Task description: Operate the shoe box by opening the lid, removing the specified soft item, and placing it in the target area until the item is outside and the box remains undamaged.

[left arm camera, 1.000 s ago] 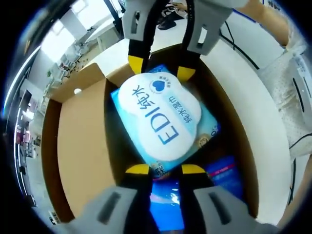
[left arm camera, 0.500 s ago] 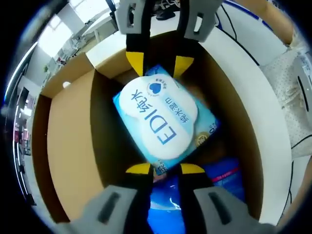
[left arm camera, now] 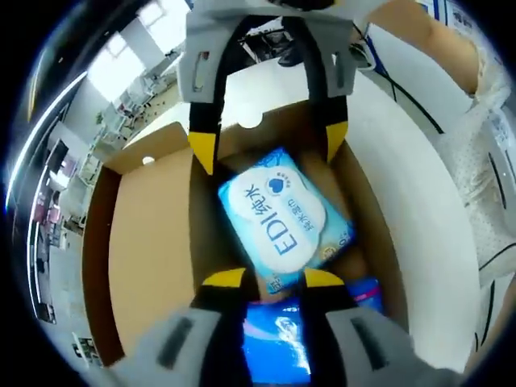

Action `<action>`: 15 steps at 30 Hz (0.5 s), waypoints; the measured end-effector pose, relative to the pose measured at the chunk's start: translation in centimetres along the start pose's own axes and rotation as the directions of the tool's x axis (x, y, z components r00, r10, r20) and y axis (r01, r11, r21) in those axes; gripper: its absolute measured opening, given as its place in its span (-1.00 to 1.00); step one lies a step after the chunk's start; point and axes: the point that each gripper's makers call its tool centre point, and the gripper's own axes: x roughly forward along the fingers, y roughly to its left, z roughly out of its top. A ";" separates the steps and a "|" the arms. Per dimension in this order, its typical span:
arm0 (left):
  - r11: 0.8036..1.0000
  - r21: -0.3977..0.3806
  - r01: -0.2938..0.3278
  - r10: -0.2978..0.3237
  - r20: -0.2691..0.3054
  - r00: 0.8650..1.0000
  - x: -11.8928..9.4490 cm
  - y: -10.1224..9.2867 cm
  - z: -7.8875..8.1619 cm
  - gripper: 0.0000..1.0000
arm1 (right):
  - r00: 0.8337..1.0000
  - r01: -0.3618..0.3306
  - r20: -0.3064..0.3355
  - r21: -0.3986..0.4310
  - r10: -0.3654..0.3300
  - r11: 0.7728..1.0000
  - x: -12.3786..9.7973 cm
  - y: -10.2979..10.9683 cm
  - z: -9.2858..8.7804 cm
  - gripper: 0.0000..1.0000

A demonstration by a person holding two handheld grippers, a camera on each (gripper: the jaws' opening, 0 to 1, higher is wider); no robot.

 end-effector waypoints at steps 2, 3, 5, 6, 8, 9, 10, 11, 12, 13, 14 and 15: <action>1.000 -0.011 0.013 -0.013 -0.002 1.000 0.1 -0.4 -0.1 -0.45 | 1.000 -0.020 -0.009 -0.061 0.019 0.998 0.3 -0.4 0.3 0.39; 1.000 -0.025 0.015 -0.015 -0.001 1.000 0.1 -0.5 -0.1 -0.44 | 1.000 -0.028 0.000 -0.078 0.028 0.997 0.5 -0.5 0.6 0.39; 0.998 -0.052 0.019 -0.019 0.008 1.000 0.1 -0.7 0.0 -0.42 | 0.999 -0.052 0.010 -0.094 0.053 0.994 1.1 -0.9 1.2 0.39; 0.998 -0.056 0.023 -0.022 0.014 1.000 0.1 -0.8 0.0 -0.42 | 0.998 -0.062 0.019 -0.129 0.065 0.990 1.4 -1.0 1.6 0.39; 0.997 -0.075 0.030 -0.029 0.017 0.999 0.2 -1.1 0.0 -0.41 | 0.996 -0.078 0.023 -0.157 0.082 0.985 1.9 -1.2 1.8 0.40; 0.996 -0.081 0.028 -0.027 0.017 0.999 0.2 -1.1 -0.1 -0.40 | 0.995 -0.092 0.026 -0.164 0.097 0.982 2.2 -1.2 2.0 0.40; 0.995 -0.092 0.026 -0.024 0.017 1.000 0.3 -1.0 -0.2 -0.41 | 0.992 -0.118 0.032 -0.168 0.125 0.979 2.5 -1.0 2.2 0.41; 0.994 -0.105 0.028 -0.026 0.019 0.999 0.3 -1.0 -0.3 -0.40 | 0.990 -0.132 0.031 -0.175 0.139 0.976 2.8 -1.0 2.2 0.43; 0.992 -0.119 0.033 -0.029 0.029 0.999 0.4 -1.1 -0.4 -0.40 | 0.986 -0.155 0.022 -0.192 0.163 0.969 3.0 -0.8 2.2 0.44; 0.990 -0.134 0.041 -0.036 0.038 0.999 0.4 -1.3 -0.4 -0.39 | 0.985 -0.164 0.012 -0.204 0.170 0.965 3.3 -0.9 2.1 0.45; 0.989 -0.144 0.042 -0.036 0.043 0.998 0.4 -1.3 -0.5 -0.38 | 0.983 -0.179 0.000 -0.219 0.183 0.959 3.6 -0.9 2.0 0.44; 0.988 -0.149 0.038 -0.031 0.048 0.998 0.4 -1.2 -0.6 -0.38 | 0.979 -0.203 -0.009 -0.227 0.206 0.953 3.8 -0.7 1.9 0.45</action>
